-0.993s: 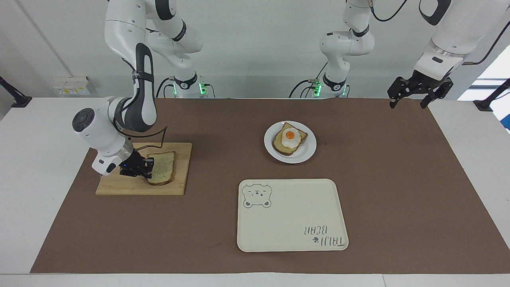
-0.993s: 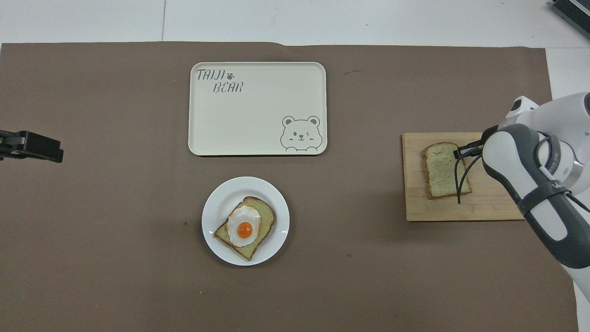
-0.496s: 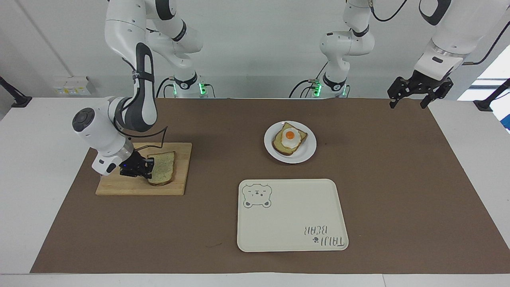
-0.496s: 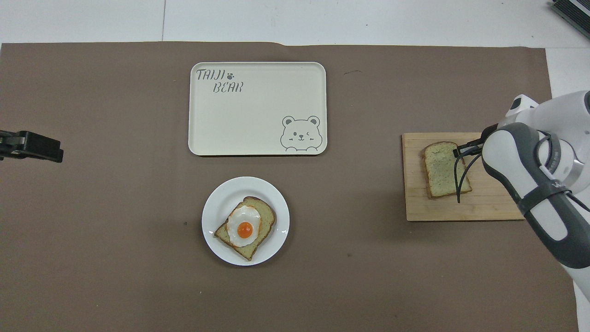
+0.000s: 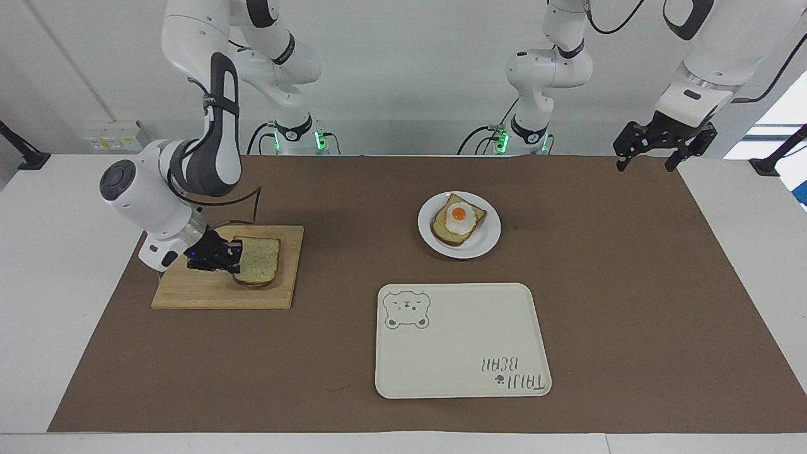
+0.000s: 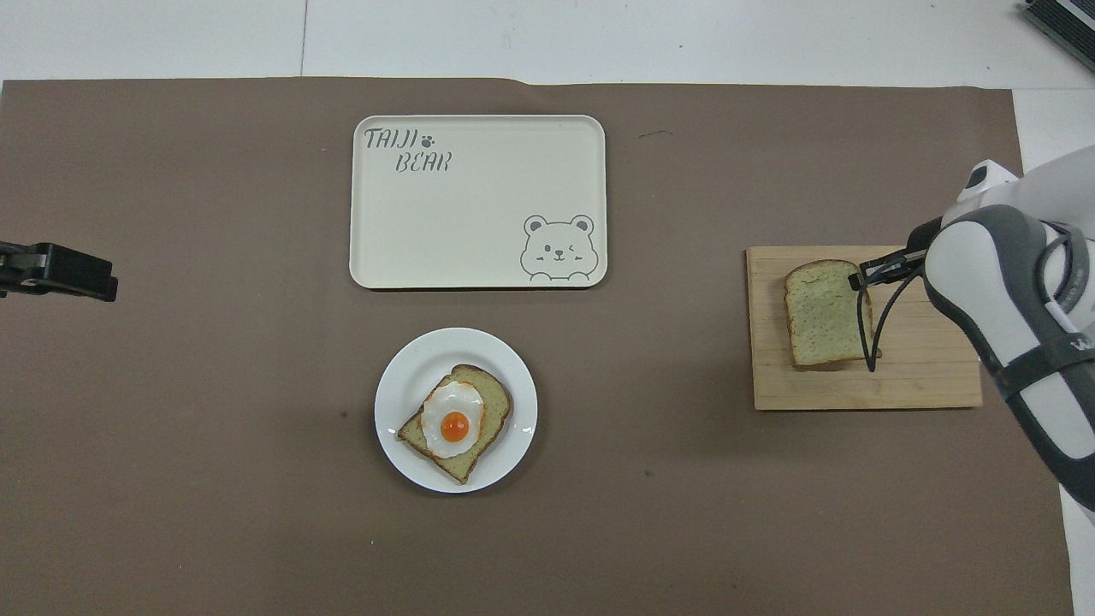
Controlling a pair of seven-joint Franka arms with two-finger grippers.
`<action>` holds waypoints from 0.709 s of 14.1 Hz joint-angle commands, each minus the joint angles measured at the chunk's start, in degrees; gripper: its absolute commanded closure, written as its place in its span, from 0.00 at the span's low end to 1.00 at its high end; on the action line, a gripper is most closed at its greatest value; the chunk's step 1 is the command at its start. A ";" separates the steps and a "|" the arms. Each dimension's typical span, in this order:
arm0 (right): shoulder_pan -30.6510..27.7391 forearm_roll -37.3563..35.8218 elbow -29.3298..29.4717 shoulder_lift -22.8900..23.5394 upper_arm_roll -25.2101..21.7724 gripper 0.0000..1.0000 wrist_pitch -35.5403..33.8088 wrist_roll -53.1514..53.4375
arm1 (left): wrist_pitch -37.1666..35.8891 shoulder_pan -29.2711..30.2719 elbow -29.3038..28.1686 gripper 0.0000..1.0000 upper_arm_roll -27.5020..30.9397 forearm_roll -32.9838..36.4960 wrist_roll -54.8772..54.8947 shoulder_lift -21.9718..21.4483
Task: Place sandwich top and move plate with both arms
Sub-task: 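Close the right gripper on the bread slice's edge and lift it, then carry the bread slice with the right gripper over the egg toast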
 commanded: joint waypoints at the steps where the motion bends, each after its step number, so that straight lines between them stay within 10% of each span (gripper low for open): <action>1: -0.12 1.22 0.25 -2.24 0.21 1.00 -2.96 1.47 | -0.69 0.22 -0.51 0.00 -0.08 -0.20 -0.50 -0.80; 10: 0.23 2.54 0.52 -4.70 4.95 1.00 -9.99 12.43 | -0.69 0.31 -0.51 0.00 0.01 -0.20 -0.50 -0.80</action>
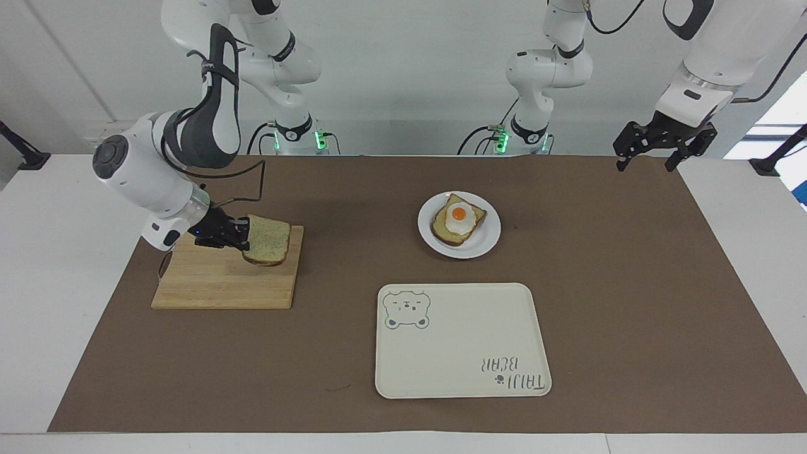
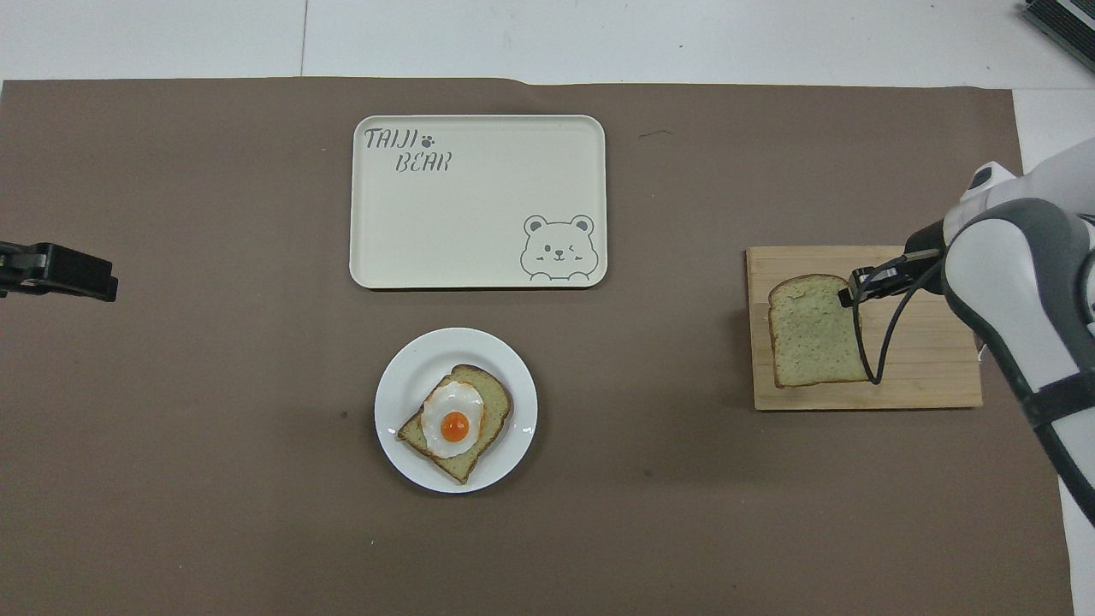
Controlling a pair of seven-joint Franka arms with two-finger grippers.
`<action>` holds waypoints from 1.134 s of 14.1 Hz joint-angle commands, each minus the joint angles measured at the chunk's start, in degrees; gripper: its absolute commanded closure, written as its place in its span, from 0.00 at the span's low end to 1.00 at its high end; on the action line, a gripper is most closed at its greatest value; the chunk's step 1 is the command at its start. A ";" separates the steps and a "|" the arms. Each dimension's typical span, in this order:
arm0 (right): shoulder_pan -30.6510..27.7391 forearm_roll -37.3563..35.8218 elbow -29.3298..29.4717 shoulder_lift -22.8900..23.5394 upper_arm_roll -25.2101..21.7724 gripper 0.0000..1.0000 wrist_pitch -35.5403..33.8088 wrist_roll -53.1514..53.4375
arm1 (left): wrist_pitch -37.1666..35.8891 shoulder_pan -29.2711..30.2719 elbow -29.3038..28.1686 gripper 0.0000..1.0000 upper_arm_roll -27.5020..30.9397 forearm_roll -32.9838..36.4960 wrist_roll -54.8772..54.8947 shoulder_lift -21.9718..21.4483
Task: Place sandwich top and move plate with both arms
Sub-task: 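Carry the bread slice with the right gripper over the egg toast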
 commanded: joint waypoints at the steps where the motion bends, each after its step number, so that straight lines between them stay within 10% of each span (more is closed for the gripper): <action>1: -0.29 1.52 -0.08 -0.89 3.56 1.00 -1.26 5.91 | -0.69 0.57 -0.51 0.00 0.35 -0.20 -0.50 -0.80; 16: 6.55 15.57 -1.92 -2.91 9.47 1.00 -3.99 19.38 | -0.69 1.36 -0.51 0.00 0.88 -0.20 -0.41 -0.72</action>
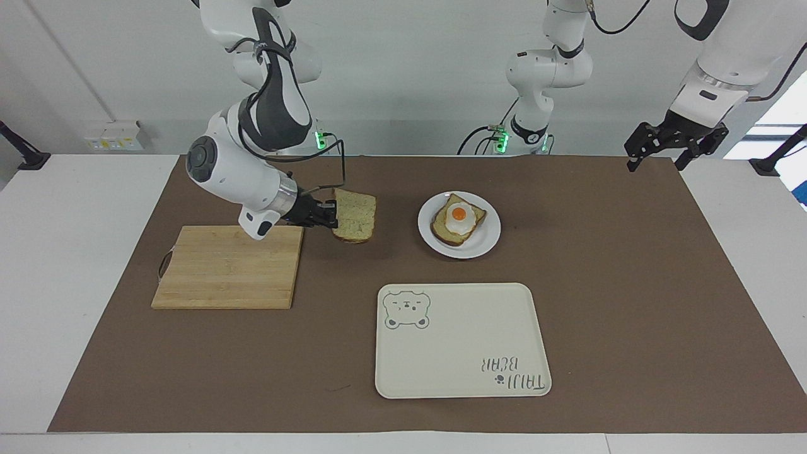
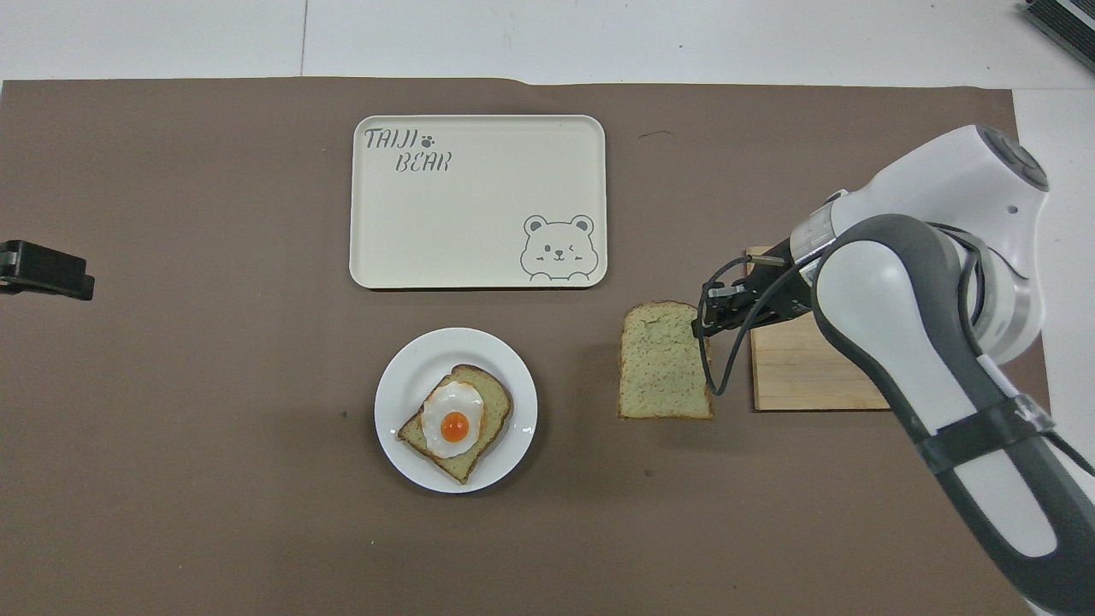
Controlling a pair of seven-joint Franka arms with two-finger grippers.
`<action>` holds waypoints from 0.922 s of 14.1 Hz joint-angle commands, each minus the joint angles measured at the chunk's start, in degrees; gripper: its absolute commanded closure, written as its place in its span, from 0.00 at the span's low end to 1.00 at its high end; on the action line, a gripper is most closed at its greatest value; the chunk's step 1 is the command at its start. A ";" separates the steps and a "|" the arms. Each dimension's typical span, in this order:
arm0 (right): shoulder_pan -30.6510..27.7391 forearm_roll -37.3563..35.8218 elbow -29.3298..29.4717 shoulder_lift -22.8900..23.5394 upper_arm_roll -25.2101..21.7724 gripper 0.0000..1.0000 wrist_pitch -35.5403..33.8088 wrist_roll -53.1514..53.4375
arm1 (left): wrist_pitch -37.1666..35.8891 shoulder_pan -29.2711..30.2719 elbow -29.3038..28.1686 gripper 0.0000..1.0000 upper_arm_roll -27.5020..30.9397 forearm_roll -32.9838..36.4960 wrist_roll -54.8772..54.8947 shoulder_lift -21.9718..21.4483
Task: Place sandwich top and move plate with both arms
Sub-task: 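Carry the bread slice with the right gripper over the egg toast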
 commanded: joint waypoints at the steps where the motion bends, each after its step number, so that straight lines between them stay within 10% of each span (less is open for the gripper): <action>1: 2.30 3.39 -2.24 -2.32 0.17 1.00 0.42 1.84 | -0.69 0.27 -0.51 0.00 -0.09 -0.20 -0.33 -0.80; 13: 13.38 8.41 -4.80 -3.56 0.26 1.00 8.68 6.23 | -0.69 0.27 -0.51 0.00 -0.09 -0.20 -0.24 -0.71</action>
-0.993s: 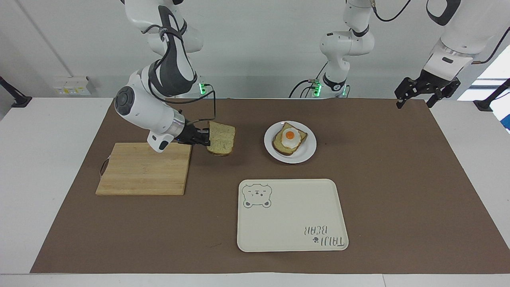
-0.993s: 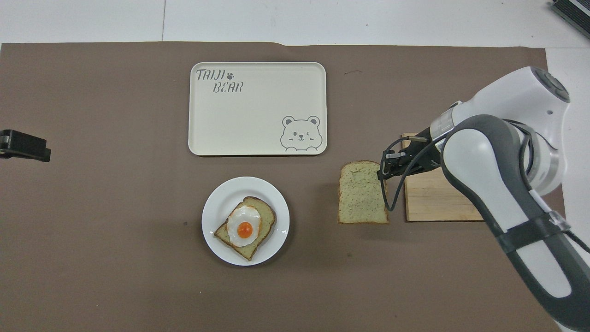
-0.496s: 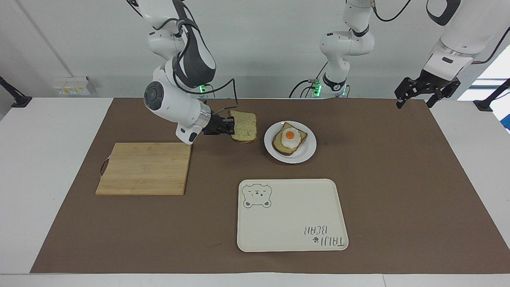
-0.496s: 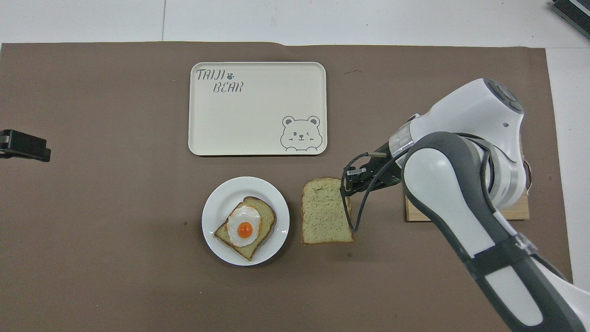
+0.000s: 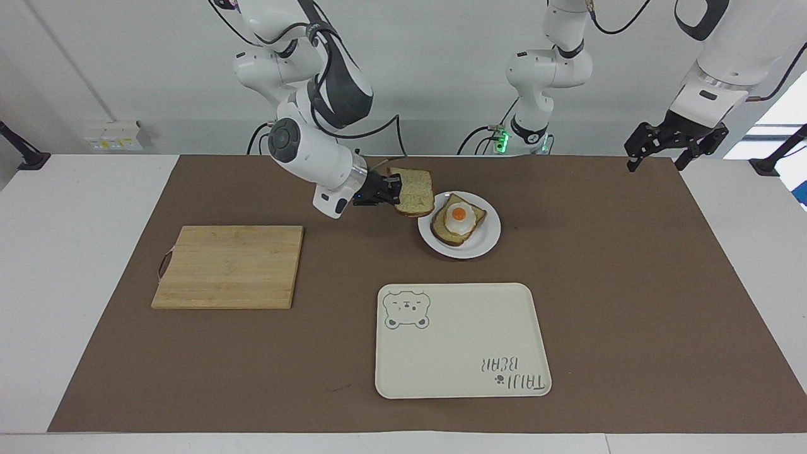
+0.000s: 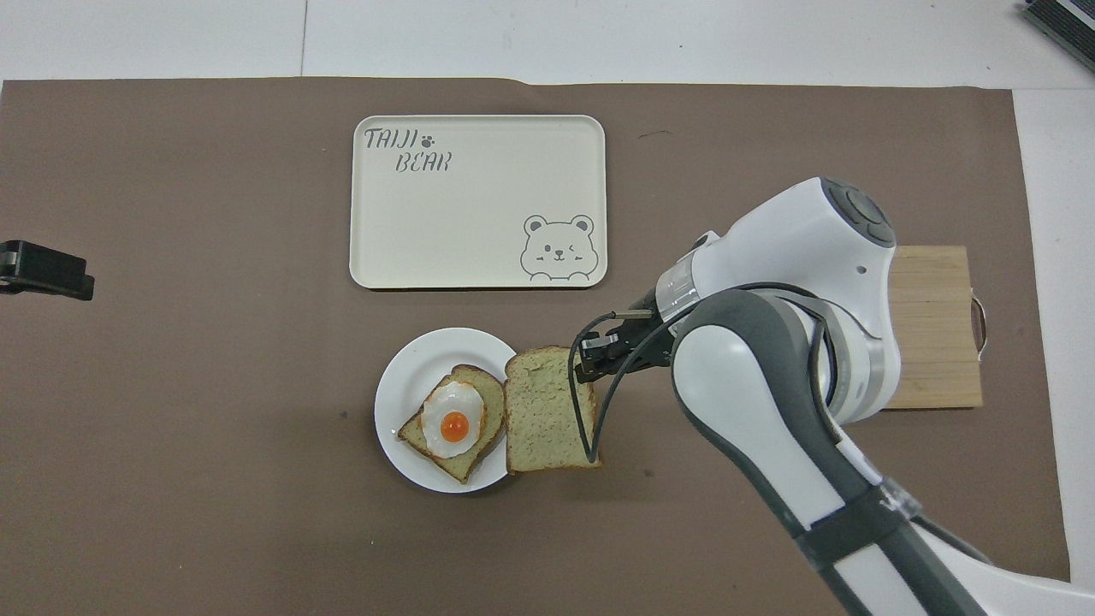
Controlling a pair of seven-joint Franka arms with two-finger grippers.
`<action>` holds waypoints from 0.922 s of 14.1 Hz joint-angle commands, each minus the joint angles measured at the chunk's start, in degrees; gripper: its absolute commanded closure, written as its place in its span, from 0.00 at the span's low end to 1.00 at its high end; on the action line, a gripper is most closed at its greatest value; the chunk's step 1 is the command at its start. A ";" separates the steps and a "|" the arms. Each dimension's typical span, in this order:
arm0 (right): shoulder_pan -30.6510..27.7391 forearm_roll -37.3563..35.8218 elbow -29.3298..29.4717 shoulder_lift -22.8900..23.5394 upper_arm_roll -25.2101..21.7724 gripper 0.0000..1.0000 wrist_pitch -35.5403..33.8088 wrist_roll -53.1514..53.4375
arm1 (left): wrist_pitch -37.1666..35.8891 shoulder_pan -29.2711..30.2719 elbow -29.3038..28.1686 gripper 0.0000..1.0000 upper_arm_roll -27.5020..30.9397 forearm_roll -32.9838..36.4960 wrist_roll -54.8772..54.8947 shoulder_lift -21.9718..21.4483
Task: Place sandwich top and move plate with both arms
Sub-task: 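Carry the bread slice with the right gripper over the egg toast, then lower the bread onto the egg toast and open the right gripper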
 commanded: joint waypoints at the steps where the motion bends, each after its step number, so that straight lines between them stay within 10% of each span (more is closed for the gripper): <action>1: 1.26 2.03 -1.99 -1.20 0.01 1.00 3.01 2.09 | -0.69 0.27 -0.51 0.00 -0.09 -0.20 -0.33 -0.80; 13: 11.72 6.52 -1.29 8.46 0.01 1.00 22.60 -0.18 | -0.69 0.27 -0.51 0.00 -0.09 -0.20 -0.33 -0.71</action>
